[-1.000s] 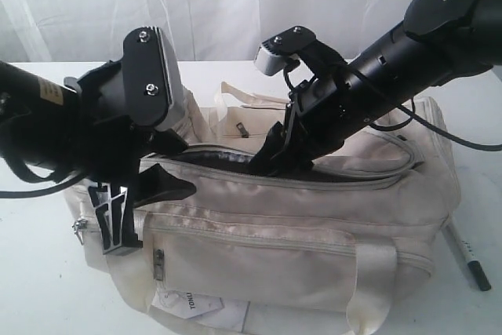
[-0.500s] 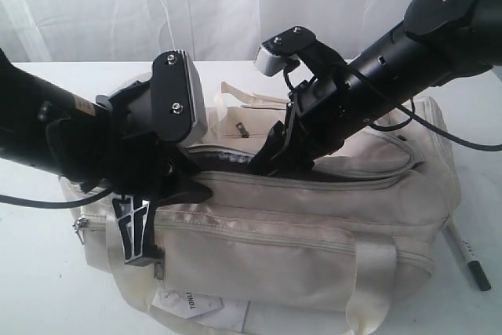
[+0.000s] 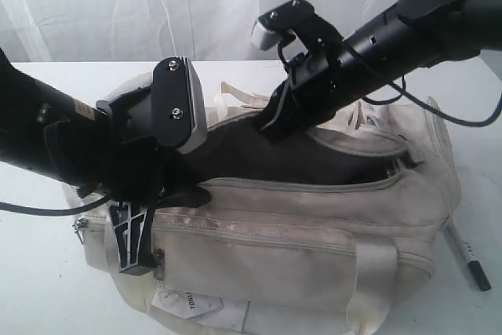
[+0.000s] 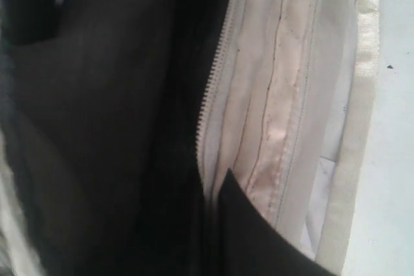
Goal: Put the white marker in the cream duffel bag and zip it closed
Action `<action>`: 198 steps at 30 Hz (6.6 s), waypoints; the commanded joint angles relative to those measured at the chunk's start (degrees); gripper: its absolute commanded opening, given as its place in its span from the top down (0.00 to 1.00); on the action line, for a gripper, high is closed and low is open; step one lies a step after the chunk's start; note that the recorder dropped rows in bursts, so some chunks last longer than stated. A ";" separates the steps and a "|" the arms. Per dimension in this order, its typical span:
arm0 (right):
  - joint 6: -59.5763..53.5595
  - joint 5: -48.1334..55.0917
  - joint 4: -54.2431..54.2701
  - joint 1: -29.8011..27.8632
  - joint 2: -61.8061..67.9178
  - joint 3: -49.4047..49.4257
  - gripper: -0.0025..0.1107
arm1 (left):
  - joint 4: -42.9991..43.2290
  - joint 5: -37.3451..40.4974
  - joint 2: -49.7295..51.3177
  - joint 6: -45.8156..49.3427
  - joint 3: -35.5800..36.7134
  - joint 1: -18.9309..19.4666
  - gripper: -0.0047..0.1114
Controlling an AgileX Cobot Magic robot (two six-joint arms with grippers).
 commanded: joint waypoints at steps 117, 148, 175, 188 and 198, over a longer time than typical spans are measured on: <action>45.13 -1.68 -37.02 -25.60 -19.70 28.23 0.56 | -7.91 2.71 -0.21 -2.77 1.58 -0.35 0.65; 43.83 -10.59 -38.99 -25.60 0.41 28.23 0.60 | -8.73 2.35 -0.21 -2.87 1.58 -0.35 0.65; 44.61 -5.13 -39.13 -25.60 -7.11 28.11 0.97 | -8.73 1.00 -0.21 -2.61 1.58 -0.35 0.65; 46.59 4.48 -37.01 -25.60 -27.62 28.03 0.97 | -8.73 1.01 -0.21 -2.61 1.58 -0.35 0.65; 37.62 16.99 -22.73 -25.50 -37.47 28.03 0.97 | -9.89 0.99 -0.21 -2.72 1.58 -0.35 0.65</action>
